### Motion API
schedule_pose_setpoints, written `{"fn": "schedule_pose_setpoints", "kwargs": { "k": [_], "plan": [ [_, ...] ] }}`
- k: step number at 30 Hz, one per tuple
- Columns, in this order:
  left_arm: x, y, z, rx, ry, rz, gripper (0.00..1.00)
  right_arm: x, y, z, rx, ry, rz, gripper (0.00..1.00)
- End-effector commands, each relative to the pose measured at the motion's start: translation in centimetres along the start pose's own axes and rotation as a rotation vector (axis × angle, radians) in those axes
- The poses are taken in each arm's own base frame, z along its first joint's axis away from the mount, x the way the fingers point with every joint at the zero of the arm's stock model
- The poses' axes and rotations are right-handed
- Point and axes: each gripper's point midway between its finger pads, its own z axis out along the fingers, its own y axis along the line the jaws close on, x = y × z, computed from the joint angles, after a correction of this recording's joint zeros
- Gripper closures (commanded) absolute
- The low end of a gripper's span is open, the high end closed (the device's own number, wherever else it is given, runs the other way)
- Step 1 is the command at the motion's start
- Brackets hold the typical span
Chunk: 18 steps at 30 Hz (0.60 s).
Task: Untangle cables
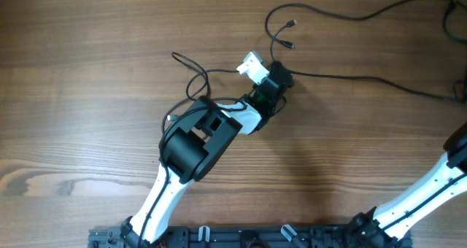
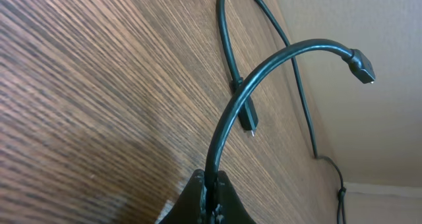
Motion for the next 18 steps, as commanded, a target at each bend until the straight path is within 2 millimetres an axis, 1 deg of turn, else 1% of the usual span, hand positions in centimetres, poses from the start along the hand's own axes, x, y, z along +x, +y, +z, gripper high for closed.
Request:
{"fn": "schedule_pose_setpoints", "kwargs": {
  "k": [1, 2, 5, 10, 13, 16, 17, 18],
  "plan": [
    [1.1, 2.6, 1.0, -0.045, 0.004, -0.016, 0.96, 0.3, -2.3, 1.4, 0.046, -0.023, 0.008, 0.96],
    [1.2, 2.5, 1.1, -0.036, 0.006, -0.019, 0.96, 0.1, -2.3, 1.4, 0.05, -0.035, 0.008, 0.96],
    [1.3, 2.8, 1.1, -0.046, 0.008, -0.015, 0.96, -0.4, -2.2, 1.4, 0.046, -0.058, 0.007, 0.96],
    [1.6, 3.8, 1.0, -0.089, 0.02, 0.005, 0.96, -1.0, -2.3, 1.3, 0.051, -0.088, 0.008, 0.96],
    [1.8, 4.4, 0.9, -0.111, 0.025, 0.017, 0.96, -1.2, -2.3, 1.3, 0.049, -0.09, 0.009, 0.96],
    [1.8, 4.4, 0.9, -0.111, 0.027, 0.017, 0.96, -1.1, -2.2, 1.3, 0.044, -0.084, 0.01, 0.96],
    [1.9, 4.3, 0.9, -0.106, 0.034, 0.015, 0.87, -1.0, -2.1, 1.3, 0.039, -0.078, 0.01, 0.87],
    [2.1, 4.2, 0.9, -0.1, 0.047, 0.012, 0.85, -0.9, -2.0, 1.3, 0.033, -0.072, 0.011, 0.81]
  ]
}}
